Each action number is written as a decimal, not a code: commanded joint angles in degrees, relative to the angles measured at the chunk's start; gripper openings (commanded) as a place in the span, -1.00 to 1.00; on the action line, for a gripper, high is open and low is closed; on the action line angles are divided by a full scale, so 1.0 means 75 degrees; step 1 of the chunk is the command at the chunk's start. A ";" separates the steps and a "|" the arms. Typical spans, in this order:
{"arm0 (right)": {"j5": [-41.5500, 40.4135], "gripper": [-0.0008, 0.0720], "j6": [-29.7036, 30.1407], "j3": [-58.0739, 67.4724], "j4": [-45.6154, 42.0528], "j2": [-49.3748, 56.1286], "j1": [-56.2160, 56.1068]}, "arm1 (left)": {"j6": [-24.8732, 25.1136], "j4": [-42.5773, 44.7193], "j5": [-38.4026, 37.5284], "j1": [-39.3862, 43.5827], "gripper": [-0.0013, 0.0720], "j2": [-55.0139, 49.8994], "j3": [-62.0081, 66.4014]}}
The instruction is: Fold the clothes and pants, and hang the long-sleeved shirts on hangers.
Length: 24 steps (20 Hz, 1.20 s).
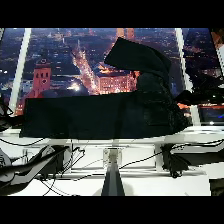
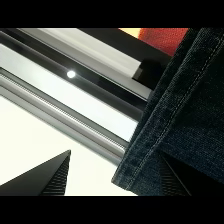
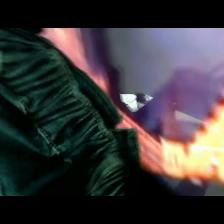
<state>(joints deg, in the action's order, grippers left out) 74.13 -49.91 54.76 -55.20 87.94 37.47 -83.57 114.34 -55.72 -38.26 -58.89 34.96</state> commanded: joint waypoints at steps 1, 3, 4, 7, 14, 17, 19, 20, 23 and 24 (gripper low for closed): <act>0.0006 -0.89 0.0303 -0.0105 0.0976 0.0000 -0.0003 | 0.0000 -0.0076 0.0026 -0.0003 0.68 0.0006 0.0009; 0.0032 -0.89 0.0367 -0.0038 0.0985 -0.0119 -0.0003 | 0.0000 -0.0076 0.0026 0.0000 0.68 0.0006 0.0009; 0.0035 -0.89 0.0420 0.0003 0.0941 -0.0245 -0.0003 | 0.0000 -0.0076 0.0029 0.0000 0.68 0.0006 0.0009; -0.0061 -0.89 0.0629 0.0224 0.0743 -0.0950 0.0006 | 0.0000 -0.0082 0.0070 0.0006 0.68 0.0006 0.0044; -0.0804 -0.89 0.0621 0.0539 0.0216 -0.2932 -0.0003 | 0.0003 -0.2978 0.1052 0.1670 0.68 0.0000 0.0883; -0.0807 -0.89 0.0615 0.0536 0.0248 -0.2993 -0.0003 | 0.0557 -0.6426 0.1929 0.3281 0.68 -0.0536 0.1125; -0.0807 -0.89 0.0612 0.0530 0.0248 -0.2993 -0.0003 | 0.1026 -0.8329 0.1947 0.4456 0.68 -0.1393 0.1661; -0.0807 -0.89 0.0612 0.0530 0.0248 -0.2993 -0.0003 | 0.1393 -0.9215 0.1970 0.5071 0.75 -0.1935 0.2040; -0.0804 -0.89 0.0612 0.0530 0.0248 -0.2993 -0.0003 | 0.2002 -1.0465 0.2550 0.6516 0.99 -0.3465 0.3337; -0.0801 -0.89 0.0612 0.0530 0.0248 -0.2993 -0.0003 | 0.1999 -1.0462 0.2885 0.6872 0.99 -0.3934 0.3774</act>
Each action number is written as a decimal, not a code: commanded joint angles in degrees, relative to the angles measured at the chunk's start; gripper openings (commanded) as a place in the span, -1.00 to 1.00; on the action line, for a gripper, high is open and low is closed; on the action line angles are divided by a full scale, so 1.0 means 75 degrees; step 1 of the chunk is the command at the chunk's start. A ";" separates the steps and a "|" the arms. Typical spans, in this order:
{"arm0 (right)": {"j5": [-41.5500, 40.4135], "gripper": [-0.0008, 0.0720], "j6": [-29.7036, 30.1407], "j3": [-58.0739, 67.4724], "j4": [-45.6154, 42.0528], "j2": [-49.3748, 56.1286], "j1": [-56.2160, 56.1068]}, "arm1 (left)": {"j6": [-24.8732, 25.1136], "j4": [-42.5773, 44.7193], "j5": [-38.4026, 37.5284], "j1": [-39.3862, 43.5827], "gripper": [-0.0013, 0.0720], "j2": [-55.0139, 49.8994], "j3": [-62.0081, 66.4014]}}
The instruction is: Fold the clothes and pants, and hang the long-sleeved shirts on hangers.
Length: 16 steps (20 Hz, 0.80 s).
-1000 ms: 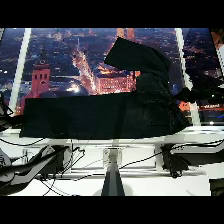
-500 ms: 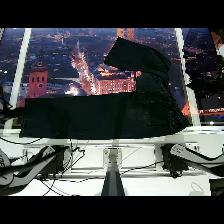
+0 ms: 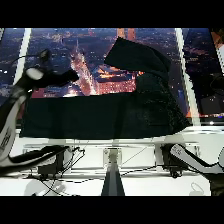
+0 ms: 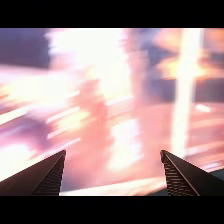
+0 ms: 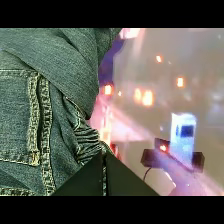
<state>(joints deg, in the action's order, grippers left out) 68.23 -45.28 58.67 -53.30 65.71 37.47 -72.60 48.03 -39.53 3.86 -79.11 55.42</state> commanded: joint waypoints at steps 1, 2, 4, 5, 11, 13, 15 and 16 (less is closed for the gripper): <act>-0.0017 -0.89 -0.0006 0.0009 -0.0009 -0.0029 -0.0003 | 0.0440 -0.1716 0.0997 0.1571 0.99 -0.1737 0.1504; -0.0020 -0.89 -0.0006 0.0009 -0.0009 -0.0029 -0.0003 | 0.0259 -0.1938 0.1160 0.1821 0.99 -0.2224 0.1970; -0.0023 -0.89 -0.0006 0.0009 -0.0009 -0.0029 -0.0003 | 0.0166 -0.2498 0.1343 0.2142 0.99 -0.3083 0.2789; -0.0029 -0.89 -0.0006 0.0009 -0.0009 -0.0029 -0.0003 | 0.0166 -0.2623 0.1434 0.2244 0.99 -0.3442 0.3162; -0.0047 -0.89 -0.0006 0.0009 -0.0009 -0.0029 -0.0003 | -0.0271 -0.2620 0.1766 0.2422 0.94 -0.4852 0.4500; -0.0041 -0.89 -0.0006 0.0009 -0.0009 -0.0029 -0.0003 | -0.0289 -0.2617 0.1792 0.2471 0.86 -0.5158 0.4832; -0.0041 -0.89 -0.0006 0.0009 -0.0012 -0.0029 -0.0003 | -0.0291 -0.2617 0.1894 0.2483 0.66 -0.5412 0.5164; -0.0038 -0.89 -0.0006 0.0009 -0.0012 -0.0029 -0.0003 | -0.0291 -0.2620 0.2020 0.2492 0.61 -0.5517 0.5307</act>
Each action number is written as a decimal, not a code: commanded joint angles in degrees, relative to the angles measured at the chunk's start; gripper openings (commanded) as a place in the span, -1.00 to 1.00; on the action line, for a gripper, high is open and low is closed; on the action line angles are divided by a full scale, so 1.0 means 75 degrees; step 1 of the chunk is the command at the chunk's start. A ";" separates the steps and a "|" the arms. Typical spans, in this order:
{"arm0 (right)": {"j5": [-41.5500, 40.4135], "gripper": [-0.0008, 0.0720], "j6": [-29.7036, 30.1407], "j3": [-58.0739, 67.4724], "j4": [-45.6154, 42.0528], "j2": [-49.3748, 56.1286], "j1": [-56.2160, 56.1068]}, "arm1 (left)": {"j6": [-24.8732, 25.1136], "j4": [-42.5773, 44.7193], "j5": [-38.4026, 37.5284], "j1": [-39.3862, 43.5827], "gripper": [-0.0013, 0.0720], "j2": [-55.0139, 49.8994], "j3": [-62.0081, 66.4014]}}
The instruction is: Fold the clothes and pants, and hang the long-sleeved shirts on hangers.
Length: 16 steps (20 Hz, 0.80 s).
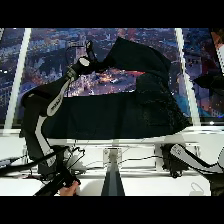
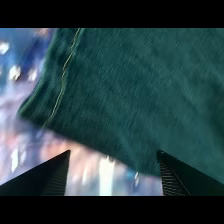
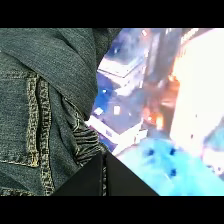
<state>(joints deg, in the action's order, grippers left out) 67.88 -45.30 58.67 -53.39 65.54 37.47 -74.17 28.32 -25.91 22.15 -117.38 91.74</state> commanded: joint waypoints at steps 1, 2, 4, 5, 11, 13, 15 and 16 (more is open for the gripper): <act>0.0009 -0.89 -0.0003 0.0009 0.0000 -0.0006 -0.0003 | -0.0085 -0.0017 0.0358 0.0076 0.60 -0.0495 0.0551; 0.0006 -0.89 -0.0003 0.0009 0.0000 -0.0006 -0.0003 | -0.0087 -0.0023 0.0536 0.0099 0.48 -0.0548 0.0577; 0.0006 -0.89 -0.0003 0.0009 0.0000 -0.0006 -0.0003 | -0.0087 -0.0073 0.0997 0.0195 0.00 -0.0612 0.0580; 0.0006 -0.89 -0.0003 0.0009 -0.0003 -0.0006 -0.0003 | -0.0137 -0.0082 0.1247 0.0245 -0.21 -0.0621 0.0580; 0.0017 -0.89 -0.0003 0.0009 -0.0149 -0.0006 -0.0003 | -0.0280 -0.0067 0.1751 0.0291 -0.90 -0.0335 0.0635; 0.0006 -0.89 -0.0003 0.0009 -0.0329 -0.0006 -0.0003 | -0.0210 -0.0061 0.1754 0.0280 -0.90 0.0128 0.0638; 0.0012 -0.89 -0.0009 0.0009 -0.0437 -0.0006 -0.0003 | -0.0166 0.0187 0.1754 0.0274 -0.90 0.0705 0.0638; 0.0012 -0.89 -0.0020 0.0009 -0.0481 -0.0006 -0.0003 | -0.0166 0.0536 0.1751 0.0274 -0.90 0.1014 0.0638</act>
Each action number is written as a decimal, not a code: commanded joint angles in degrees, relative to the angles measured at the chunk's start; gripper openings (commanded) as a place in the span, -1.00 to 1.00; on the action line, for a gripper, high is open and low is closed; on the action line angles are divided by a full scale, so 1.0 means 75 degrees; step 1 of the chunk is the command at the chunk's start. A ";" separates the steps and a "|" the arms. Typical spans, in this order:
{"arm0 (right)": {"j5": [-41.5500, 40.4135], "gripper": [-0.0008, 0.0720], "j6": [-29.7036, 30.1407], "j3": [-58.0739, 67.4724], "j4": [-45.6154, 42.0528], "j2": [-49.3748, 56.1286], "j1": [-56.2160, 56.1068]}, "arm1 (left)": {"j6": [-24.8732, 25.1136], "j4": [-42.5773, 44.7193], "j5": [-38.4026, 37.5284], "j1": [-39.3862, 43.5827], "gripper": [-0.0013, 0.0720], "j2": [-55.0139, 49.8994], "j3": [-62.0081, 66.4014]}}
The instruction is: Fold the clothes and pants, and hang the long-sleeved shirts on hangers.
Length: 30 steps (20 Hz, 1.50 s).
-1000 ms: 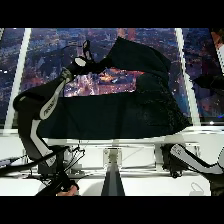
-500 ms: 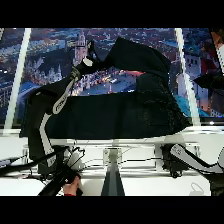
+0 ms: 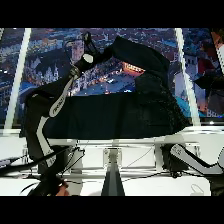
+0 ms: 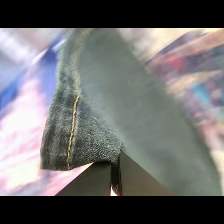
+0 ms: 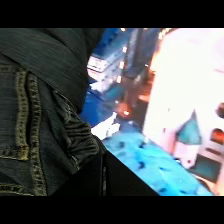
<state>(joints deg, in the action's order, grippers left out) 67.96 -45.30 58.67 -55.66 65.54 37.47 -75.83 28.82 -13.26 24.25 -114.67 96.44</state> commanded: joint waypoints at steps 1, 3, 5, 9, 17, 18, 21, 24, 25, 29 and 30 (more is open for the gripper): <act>0.0000 -0.89 -0.0029 0.0009 -0.0210 -0.0006 -0.0003 | 0.0055 0.0976 0.0061 -0.0006 -0.90 0.1003 0.0012; -0.0003 -0.89 -0.0029 0.0009 -0.0259 -0.0006 -0.0003 | 0.0055 0.1985 0.0073 0.0009 -0.90 0.1746 0.0012; -0.0003 -0.89 -0.0038 0.0009 -0.0370 -0.0006 -0.0003 | 0.0055 0.2524 0.0399 0.0009 -0.90 0.2515 0.0012; 0.0052 -0.89 -0.0248 0.0009 -0.0431 -0.0006 -0.0003 | 0.0058 0.2850 0.1798 -0.0012 -0.90 0.3905 0.0012; 0.0184 -0.89 -0.0198 -0.0358 -0.0210 -0.0006 -0.0006 | 0.0052 0.4363 0.0434 -0.0239 -0.90 0.5773 0.0012; 0.0154 -0.89 -0.0140 -0.0525 0.0140 -0.0003 -0.0003 | 0.0052 0.4473 -0.0236 -0.0373 -0.90 0.5855 0.0012; -0.0178 -0.85 0.0006 -0.0874 0.1040 0.0003 -0.0259 | 0.0020 0.4966 -0.2597 -0.0874 -0.90 0.5861 0.0006; -0.0994 0.43 0.0189 -0.0860 0.1585 0.0003 -0.1274 | 0.0023 0.5776 -0.4849 -0.1498 -0.90 0.5671 0.0006; -0.1431 0.43 0.0181 -0.0819 0.1574 0.0029 -0.1749 | 0.0023 0.5954 -0.5388 -0.1702 -0.90 0.5607 0.0006; -0.2626 0.41 -0.1137 0.0012 -0.0064 0.1096 -0.3768 | -0.0344 0.6181 -0.6595 -0.2474 -0.90 0.5286 0.0000; -0.2425 0.41 -0.1405 0.0408 -0.0309 0.1614 -0.4089 | -0.0495 0.6181 -0.6703 -0.2573 -0.90 0.5234 0.0000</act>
<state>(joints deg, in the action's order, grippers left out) 53.52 -49.52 56.95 -51.33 71.35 15.25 -76.86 73.36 -55.07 8.25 -74.17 96.47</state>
